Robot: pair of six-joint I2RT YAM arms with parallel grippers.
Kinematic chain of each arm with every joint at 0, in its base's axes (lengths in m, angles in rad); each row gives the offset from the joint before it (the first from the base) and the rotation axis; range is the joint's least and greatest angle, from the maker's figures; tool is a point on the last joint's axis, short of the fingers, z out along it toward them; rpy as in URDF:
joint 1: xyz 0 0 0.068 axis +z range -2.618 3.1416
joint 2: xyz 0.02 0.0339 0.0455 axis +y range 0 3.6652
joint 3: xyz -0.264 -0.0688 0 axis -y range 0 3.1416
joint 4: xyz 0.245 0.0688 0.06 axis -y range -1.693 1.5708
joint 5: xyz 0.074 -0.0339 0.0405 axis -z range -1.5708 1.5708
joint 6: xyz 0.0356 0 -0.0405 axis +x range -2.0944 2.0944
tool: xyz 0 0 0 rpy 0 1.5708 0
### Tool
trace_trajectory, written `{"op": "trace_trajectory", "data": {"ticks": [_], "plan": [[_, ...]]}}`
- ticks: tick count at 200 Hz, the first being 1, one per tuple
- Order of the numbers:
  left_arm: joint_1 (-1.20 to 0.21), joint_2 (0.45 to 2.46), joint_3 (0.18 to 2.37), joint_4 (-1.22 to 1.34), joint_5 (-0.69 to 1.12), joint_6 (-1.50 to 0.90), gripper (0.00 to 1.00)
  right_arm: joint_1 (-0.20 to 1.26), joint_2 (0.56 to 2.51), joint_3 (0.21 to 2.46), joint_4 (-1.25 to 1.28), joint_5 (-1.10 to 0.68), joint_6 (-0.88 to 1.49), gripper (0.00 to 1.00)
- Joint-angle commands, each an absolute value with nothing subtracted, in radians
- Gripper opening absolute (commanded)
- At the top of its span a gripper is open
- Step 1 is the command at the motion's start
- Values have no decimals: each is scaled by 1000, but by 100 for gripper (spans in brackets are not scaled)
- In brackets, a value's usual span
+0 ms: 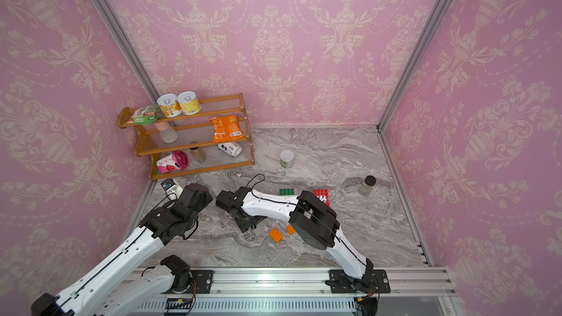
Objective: Assemble a rectangle with lego
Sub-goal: Adjust the lego brick at the center of the board, then pick up the lego brick from the center of the board.
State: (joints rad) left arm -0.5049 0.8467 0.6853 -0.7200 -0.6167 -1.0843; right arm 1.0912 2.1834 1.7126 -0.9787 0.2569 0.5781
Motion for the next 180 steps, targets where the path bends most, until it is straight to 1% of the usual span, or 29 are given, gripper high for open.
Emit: {"op": "trace_trajectory", "data": {"ticks": [1, 23, 47, 58, 75, 81, 92, 111, 139, 155, 180], "plan": [[-501, 850, 679, -723, -641, -1099, 98, 1065, 2119, 1662, -988, 290, 592, 75], [-502, 855, 680, -714, -637, -1098, 98, 1044, 2085, 1629, -996, 317, 629, 74], [-502, 864, 680, -705, -631, -1094, 98, 1026, 2048, 1595, -998, 336, 646, 68], [-502, 867, 681, -701, -630, -1090, 98, 1021, 2030, 1585, -988, 330, 648, 65], [-501, 874, 683, -695, -631, -1079, 98, 1020, 2004, 1576, -963, 292, 658, 66], [-502, 877, 683, -695, -632, -1078, 98, 1022, 1993, 1569, -945, 274, 666, 67], [-501, 882, 685, -696, -635, -1071, 98, 1022, 1974, 1552, -901, 231, 685, 74], [-500, 888, 690, -705, -641, -1065, 99, 1023, 1956, 1529, -824, 171, 721, 81], [-496, 888, 689, -706, -640, -1060, 98, 1020, 1981, 1531, -758, 122, 745, 94], [-494, 888, 689, -704, -637, -1058, 99, 1021, 2014, 1550, -764, 120, 749, 98], [-490, 889, 686, -704, -632, -1056, 99, 1017, 2048, 1561, -759, 112, 753, 100]]}}
